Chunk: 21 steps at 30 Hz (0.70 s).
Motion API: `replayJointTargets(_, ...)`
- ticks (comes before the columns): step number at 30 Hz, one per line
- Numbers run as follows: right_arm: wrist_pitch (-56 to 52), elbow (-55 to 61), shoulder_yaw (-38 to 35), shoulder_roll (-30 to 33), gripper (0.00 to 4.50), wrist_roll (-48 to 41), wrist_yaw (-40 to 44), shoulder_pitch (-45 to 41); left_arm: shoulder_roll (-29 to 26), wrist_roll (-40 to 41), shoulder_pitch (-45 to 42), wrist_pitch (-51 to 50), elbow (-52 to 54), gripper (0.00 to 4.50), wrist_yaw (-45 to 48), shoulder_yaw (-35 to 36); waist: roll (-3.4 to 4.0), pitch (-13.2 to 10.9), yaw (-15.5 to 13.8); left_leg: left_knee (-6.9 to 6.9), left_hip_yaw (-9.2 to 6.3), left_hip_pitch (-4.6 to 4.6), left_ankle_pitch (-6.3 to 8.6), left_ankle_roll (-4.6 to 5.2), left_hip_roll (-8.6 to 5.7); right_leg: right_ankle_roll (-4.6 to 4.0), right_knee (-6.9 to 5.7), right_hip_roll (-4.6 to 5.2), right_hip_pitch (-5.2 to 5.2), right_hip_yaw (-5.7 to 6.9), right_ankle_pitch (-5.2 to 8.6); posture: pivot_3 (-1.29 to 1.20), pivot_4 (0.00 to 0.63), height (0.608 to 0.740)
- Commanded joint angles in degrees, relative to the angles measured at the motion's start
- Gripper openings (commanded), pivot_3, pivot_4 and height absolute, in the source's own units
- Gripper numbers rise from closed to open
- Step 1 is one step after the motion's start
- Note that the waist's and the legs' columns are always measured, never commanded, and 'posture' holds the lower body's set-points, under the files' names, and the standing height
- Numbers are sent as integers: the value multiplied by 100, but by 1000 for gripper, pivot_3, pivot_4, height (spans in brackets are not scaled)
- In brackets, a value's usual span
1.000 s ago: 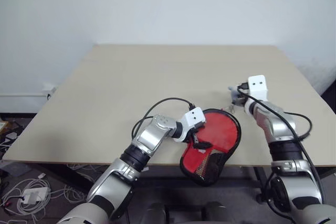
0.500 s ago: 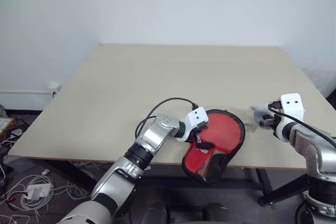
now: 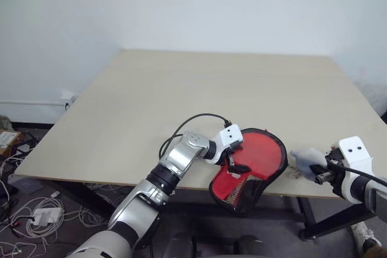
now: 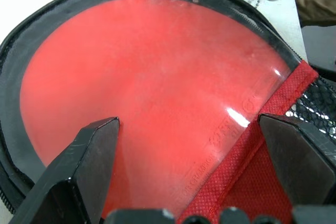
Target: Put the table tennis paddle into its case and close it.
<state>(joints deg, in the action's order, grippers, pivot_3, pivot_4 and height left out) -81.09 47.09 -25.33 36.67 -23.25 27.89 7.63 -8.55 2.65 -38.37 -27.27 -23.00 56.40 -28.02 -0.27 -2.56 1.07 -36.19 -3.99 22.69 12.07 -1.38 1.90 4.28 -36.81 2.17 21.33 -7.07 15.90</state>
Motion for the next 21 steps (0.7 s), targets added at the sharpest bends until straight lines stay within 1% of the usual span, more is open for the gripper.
replayJointTargets(1,-55,584,-494,-115,356,-235,193,440,-101,-235,277,-278,-387,4500,-10,-218,-7,3,-4,1,0,0,0,0,0,0,1,0,0,0,0,0,0,740)
replayJointTargets(3,70,869,-484,-206,356,-365,309,847,-95,-216,293,-321,-378,4500,-24,-194,-10,5,-10,1,0,0,1,-1,0,0,2,0,0,0,0,0,0,740)
replayJointTargets(5,158,959,-379,-318,355,-400,265,1078,-83,-199,303,-363,-369,4500,-27,-180,-12,10,-9,3,0,0,2,-1,0,0,3,0,0,0,0,0,0,740)
replayJointTargets(9,247,755,69,-613,354,-277,-195,1008,-69,-207,292,-356,-377,4500,-5,-199,-28,28,15,1,1,-4,4,-3,0,-1,4,0,-1,-1,1,0,0,740)
replayJointTargets(13,333,879,283,-880,353,-450,-247,1143,-73,-214,270,-370,-398,4500,33,-222,-34,35,20,4,-1,-5,5,-6,0,-2,4,1,0,-1,1,0,0,740)
replayJointTargets(16,449,943,330,-814,353,-467,-204,1434,-78,-212,252,-380,-423,4500,61,-223,-40,39,20,4,-1,-5,5,-6,0,-2,4,0,-1,-1,1,0,0,740)
replayJointTargets(21,814,1184,238,-829,352,-837,121,1706,-50,-218,235,-384,-466,4500,81,-241,-42,42,21,5,-1,-5,7,-8,1,-2,5,0,-1,0,1,0,0,740)
